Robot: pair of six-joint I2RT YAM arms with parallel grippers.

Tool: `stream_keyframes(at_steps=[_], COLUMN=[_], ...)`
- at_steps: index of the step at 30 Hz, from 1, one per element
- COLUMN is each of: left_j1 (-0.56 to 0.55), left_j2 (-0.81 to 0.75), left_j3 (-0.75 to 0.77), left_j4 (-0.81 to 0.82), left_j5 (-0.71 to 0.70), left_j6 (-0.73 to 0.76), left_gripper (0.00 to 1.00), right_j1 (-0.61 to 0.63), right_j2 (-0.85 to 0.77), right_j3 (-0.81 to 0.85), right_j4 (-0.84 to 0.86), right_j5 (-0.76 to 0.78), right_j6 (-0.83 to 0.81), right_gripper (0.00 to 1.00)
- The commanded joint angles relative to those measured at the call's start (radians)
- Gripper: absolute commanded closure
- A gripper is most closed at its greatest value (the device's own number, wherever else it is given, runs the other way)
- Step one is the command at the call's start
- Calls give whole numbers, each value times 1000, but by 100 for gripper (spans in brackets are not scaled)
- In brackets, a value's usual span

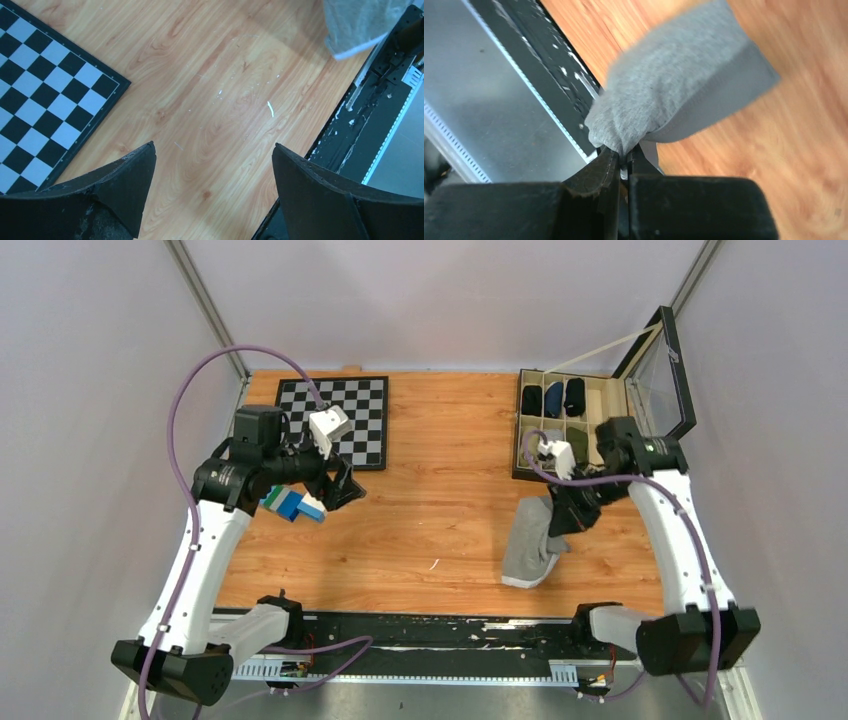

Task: Roll the underwear
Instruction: Place the underwear at the center of the board.

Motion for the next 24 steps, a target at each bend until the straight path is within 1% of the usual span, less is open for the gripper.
stream_keyframes(at_steps=[1, 3, 5, 9, 11, 13, 14, 15, 17, 18, 19, 20, 21, 22, 24], left_j1=[3, -12, -34, -79, -112, -148, -168, -196, -286, -328, -372, -432, -460, -513, -592], left_j2=[22, 40, 60, 115, 130, 140, 145, 154, 187, 205, 221, 238, 250, 262, 280], left_j3=[59, 78, 96, 147, 157, 155, 152, 149, 148, 151, 151, 151, 149, 145, 120], left_j4=[-18, -20, -23, -105, -131, -141, -140, -138, -135, -134, -128, -123, -117, -107, -64], left_j5=[9, -15, -91, -200, -240, -261, -265, -269, -288, -293, -298, -300, -296, -295, -312], left_j6=[63, 76, 91, 199, 244, 279, 294, 308, 339, 354, 367, 398, 428, 458, 511], left_gripper=[9, 9, 9, 9, 9, 9, 9, 10, 11, 12, 13, 13, 13, 13, 14], right_j1=[100, 144, 205, 284, 321, 347, 354, 362, 371, 371, 372, 372, 372, 370, 360], right_j2=[178, 271, 362, 477, 517, 541, 547, 551, 572, 590, 613, 642, 647, 640, 611], right_j3=[168, 217, 245, 214, 231, 247, 238, 218, 169, 139, 111, 71, 38, 17, 35], right_j4=[61, 95, 125, 210, 278, 391, 468, 538, 618, 633, 632, 626, 634, 638, 589], right_j5=[-169, -192, -194, -303, -351, -360, -321, -233, -14, 49, 72, 62, 38, 10, -10], right_j6=[82, 122, 148, 174, 229, 342, 418, 488, 559, 576, 579, 577, 569, 547, 494], right_gripper=[100, 100, 100, 100, 100, 100, 100, 100, 100, 100, 98, 89, 83, 72, 63])
